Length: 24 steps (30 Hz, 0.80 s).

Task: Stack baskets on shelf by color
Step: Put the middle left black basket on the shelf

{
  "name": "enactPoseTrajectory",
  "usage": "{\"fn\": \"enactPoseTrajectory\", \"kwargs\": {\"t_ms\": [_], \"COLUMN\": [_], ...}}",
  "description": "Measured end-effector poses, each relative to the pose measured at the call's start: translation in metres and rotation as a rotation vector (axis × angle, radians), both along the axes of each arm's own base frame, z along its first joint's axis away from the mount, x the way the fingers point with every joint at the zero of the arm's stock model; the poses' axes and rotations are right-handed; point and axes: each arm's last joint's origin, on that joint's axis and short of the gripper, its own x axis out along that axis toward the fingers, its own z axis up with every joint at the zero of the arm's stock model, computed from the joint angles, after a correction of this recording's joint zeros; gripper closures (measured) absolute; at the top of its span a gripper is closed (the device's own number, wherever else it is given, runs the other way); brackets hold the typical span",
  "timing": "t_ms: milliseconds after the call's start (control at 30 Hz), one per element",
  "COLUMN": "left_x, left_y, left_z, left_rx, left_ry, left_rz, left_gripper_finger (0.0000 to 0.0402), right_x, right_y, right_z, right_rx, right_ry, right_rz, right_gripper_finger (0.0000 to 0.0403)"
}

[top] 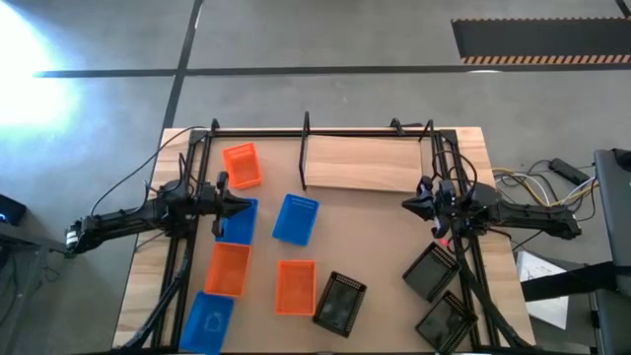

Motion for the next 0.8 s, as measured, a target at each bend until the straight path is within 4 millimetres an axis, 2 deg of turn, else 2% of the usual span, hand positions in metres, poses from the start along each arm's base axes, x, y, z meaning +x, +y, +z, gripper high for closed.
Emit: {"fn": "enactPoseTrajectory", "kwargs": {"t_ms": [167, 267, 400, 600, 733, 800], "left_x": [0.000, 0.000, 0.000, 0.000, 0.000, 0.000], "left_y": [0.000, 0.000, 0.000, 0.000, 0.000, 0.000], "left_z": [0.000, 0.000, 0.000, 0.000, 0.000, 0.000], "left_rx": [0.000, 0.000, 0.000, 0.000, 0.000, 0.000], "left_ry": [0.000, 0.000, 0.000, 0.001, 0.000, 0.000], "left_rz": [0.000, 0.000, 0.000, 0.000, 0.000, 0.000], "left_gripper_finger": [0.0402, 0.0402, 0.0402, 0.0402, 0.0402, 0.0402], "right_x": [0.005, 0.011, 0.024, 0.046, 0.069, 0.082], "right_y": [0.012, 0.022, 0.042, 0.081, 0.115, 0.136], "right_z": [0.008, 0.001, -0.007, 0.018, 0.030, 0.030], "right_rx": [0.061, 0.084, 0.033, -0.045, -0.071, -0.097], "right_ry": [-0.067, 0.009, 0.178, 0.328, 0.506, 0.598], "right_rz": [0.122, 0.072, 0.048, 0.043, 0.071, 0.089], "right_gripper_finger": [0.0394, 0.0393, 0.0378, 0.0314, 0.0261, 0.0238]}}
